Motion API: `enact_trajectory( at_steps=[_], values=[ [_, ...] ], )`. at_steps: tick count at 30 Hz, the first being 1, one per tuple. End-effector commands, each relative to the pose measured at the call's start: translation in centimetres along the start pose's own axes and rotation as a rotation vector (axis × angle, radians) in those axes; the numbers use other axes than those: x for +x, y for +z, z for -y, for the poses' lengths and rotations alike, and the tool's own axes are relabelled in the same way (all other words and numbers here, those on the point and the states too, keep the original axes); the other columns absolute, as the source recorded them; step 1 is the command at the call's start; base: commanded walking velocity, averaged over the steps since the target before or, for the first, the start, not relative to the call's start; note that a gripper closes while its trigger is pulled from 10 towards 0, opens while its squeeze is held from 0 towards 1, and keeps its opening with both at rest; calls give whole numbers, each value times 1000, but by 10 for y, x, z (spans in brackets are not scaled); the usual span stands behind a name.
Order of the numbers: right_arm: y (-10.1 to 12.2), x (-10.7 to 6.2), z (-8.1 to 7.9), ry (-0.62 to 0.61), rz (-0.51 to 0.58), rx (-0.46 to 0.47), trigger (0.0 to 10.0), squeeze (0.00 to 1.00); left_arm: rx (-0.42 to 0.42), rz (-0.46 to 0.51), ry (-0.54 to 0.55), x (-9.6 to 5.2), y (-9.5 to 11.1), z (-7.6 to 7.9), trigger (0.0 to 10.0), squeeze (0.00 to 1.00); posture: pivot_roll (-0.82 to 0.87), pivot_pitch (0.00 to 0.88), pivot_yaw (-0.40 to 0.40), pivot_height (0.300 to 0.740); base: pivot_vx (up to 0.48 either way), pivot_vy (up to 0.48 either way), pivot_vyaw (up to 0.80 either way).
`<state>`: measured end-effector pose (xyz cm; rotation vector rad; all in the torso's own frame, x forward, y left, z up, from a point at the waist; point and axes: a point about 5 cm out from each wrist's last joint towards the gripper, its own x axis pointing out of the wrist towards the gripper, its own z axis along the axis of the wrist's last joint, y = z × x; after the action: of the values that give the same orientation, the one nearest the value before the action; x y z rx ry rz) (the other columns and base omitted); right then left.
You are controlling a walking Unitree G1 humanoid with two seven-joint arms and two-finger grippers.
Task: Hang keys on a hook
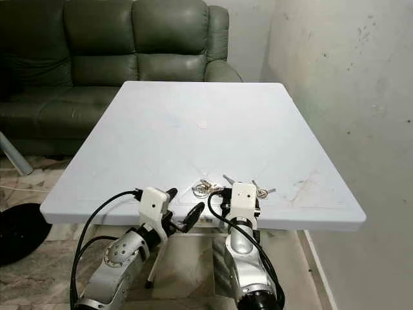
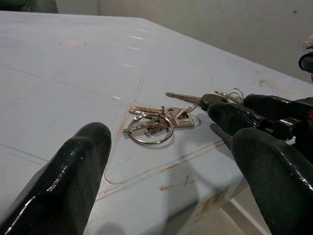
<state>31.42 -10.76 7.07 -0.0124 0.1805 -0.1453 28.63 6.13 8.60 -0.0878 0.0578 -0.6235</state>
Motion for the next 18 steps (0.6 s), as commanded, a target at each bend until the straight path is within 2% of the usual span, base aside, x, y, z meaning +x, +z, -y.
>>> enact_trajectory(
  at_steps=[1, 18],
  values=[
    [2, 0, -2, 7, 8, 2, 0, 0, 2, 2, -9, 1, 2, 2, 10000, 0, -10, 30, -9, 740, 0, 0, 0],
    [5, 0, -2, 10, 31, -1, 0, 0, 1, 5, -21, 3, 3, 5, 10000, 0, -12, 14, -10, 740, 0, 0, 0]
  ],
)
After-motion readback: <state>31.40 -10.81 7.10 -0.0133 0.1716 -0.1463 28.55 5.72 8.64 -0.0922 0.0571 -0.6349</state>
